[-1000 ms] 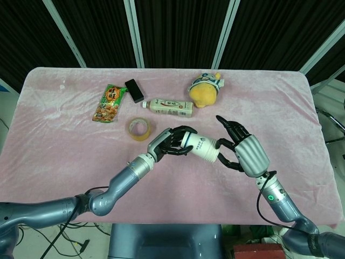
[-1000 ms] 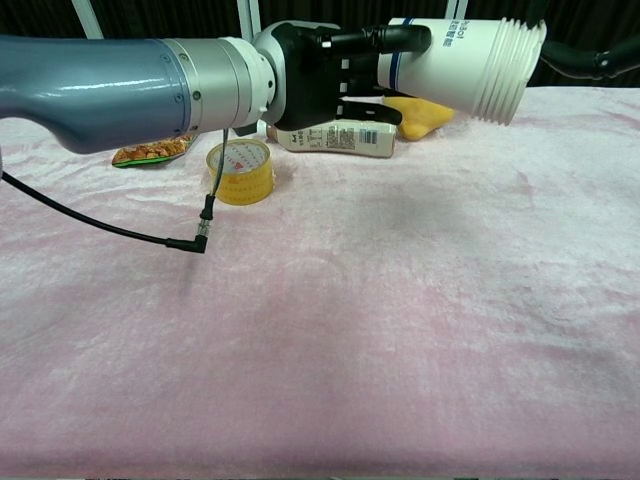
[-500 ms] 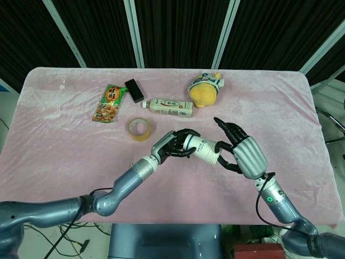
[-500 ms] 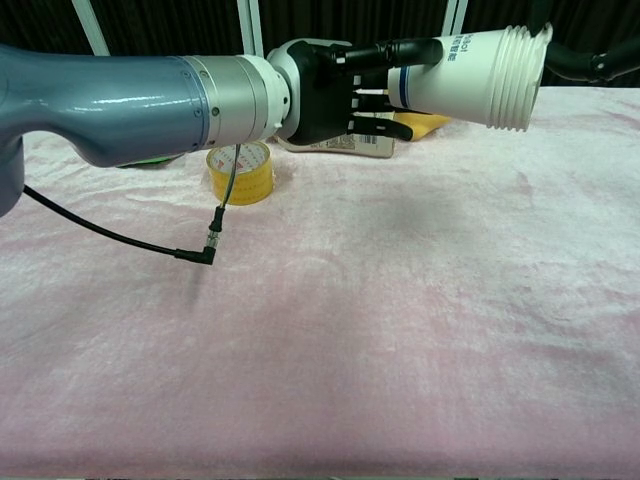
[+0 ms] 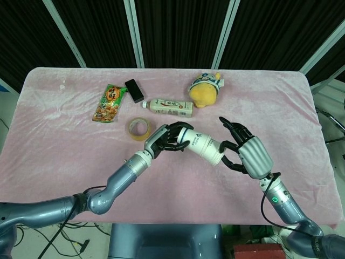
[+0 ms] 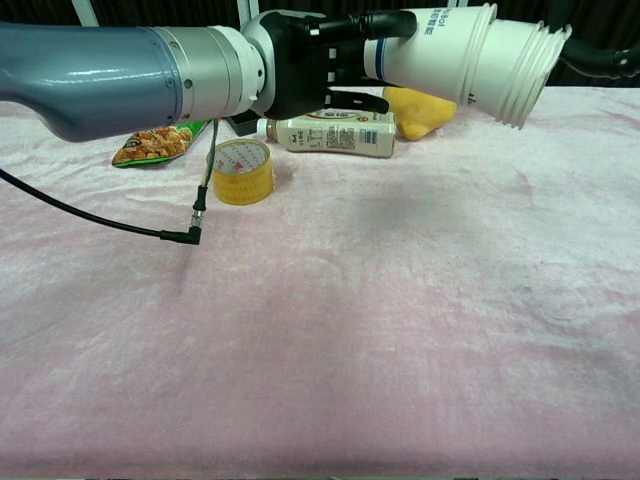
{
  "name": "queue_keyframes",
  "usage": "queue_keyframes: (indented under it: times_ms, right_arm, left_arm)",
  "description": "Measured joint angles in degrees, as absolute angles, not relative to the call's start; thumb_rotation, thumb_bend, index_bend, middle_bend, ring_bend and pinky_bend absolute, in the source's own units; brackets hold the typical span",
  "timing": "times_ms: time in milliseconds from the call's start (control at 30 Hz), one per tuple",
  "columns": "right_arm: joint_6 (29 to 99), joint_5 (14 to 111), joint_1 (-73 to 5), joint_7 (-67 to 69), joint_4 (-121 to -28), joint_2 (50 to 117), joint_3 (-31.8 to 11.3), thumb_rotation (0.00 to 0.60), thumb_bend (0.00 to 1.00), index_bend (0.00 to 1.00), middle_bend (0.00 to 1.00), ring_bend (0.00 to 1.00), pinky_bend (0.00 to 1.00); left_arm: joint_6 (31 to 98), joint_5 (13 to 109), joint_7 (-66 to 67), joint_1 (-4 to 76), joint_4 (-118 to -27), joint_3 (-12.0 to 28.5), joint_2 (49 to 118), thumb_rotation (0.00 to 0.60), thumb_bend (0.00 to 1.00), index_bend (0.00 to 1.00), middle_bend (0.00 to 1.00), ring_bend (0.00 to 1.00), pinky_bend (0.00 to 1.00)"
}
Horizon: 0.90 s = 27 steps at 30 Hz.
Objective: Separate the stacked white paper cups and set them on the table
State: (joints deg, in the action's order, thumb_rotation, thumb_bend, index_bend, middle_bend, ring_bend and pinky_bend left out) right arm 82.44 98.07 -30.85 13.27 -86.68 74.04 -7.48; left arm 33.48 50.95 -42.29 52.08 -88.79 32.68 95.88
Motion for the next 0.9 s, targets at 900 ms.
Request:
queue_keyframes:
  times_ms: [900]
  right_arm:
    - [66.6, 92.9, -31.4, 19.6, -88.6, 61.8, -3.1, 0.600, 0.45, 0.81, 0.00, 0.18, 0.18]
  left_arm:
    - [38.8, 55.7, -8.2, 51.2, -92.2, 19.4, 78.8, 0.600, 0.39, 0.42, 0.36, 0.30, 0.56]
